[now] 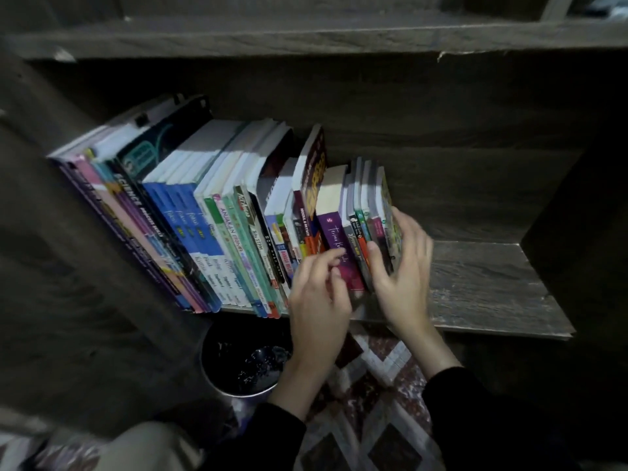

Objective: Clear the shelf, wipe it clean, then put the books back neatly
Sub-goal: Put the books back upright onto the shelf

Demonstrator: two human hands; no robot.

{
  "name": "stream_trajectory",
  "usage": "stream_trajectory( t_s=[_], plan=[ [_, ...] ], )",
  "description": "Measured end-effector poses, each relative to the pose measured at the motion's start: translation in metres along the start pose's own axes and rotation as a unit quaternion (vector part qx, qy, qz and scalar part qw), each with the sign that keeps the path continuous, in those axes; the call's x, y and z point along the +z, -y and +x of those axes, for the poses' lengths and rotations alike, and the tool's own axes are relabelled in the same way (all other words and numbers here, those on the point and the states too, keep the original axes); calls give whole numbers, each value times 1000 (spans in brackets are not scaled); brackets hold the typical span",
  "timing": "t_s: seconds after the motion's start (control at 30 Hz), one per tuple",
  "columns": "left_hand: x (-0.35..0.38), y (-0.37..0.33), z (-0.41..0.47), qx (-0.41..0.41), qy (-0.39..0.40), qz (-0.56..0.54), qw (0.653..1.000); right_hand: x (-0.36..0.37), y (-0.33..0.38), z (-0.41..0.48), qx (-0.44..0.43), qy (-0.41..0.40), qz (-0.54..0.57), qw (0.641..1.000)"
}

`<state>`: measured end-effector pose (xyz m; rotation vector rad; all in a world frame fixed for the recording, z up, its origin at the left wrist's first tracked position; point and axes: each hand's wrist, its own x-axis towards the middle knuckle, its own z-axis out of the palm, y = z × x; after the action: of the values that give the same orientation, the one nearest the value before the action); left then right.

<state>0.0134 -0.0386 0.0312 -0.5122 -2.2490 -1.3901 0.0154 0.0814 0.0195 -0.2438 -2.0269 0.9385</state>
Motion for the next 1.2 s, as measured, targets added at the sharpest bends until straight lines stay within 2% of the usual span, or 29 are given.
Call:
stream_trajectory(
  t_s=[0.07,0.13,0.2,0.27,0.37,0.5,0.63,0.7,0.83,1.0,1.2],
  plan=[
    [-20,3,12,33,-63,6,997,3,26,15,-81,14,-1,997],
    [-38,4,29,28,-78,15,996,5,53,32,-89,85,-9,992],
    [-50,0,49,33,-33,80,996,8,68,47,-52,174,-57,982],
    [-50,-8,67,42,39,175,983,14,67,57,-39,251,-145,956],
    [-45,-15,79,32,83,234,968,19,54,58,-101,314,-280,902],
    [-45,-20,73,-3,73,85,994,18,49,57,-132,332,-318,878],
    [-54,-26,50,-24,54,20,998,18,49,58,-137,342,-327,870],
    [-59,-24,37,-15,38,22,999,18,49,58,-138,345,-330,868],
    [-57,-17,31,33,13,115,993,18,50,58,-138,351,-340,861],
    [-57,-22,36,-48,72,40,995,17,52,59,-138,364,-348,853],
    [-99,-45,28,-86,100,12,991,14,53,60,-134,381,-341,849]
  ],
)
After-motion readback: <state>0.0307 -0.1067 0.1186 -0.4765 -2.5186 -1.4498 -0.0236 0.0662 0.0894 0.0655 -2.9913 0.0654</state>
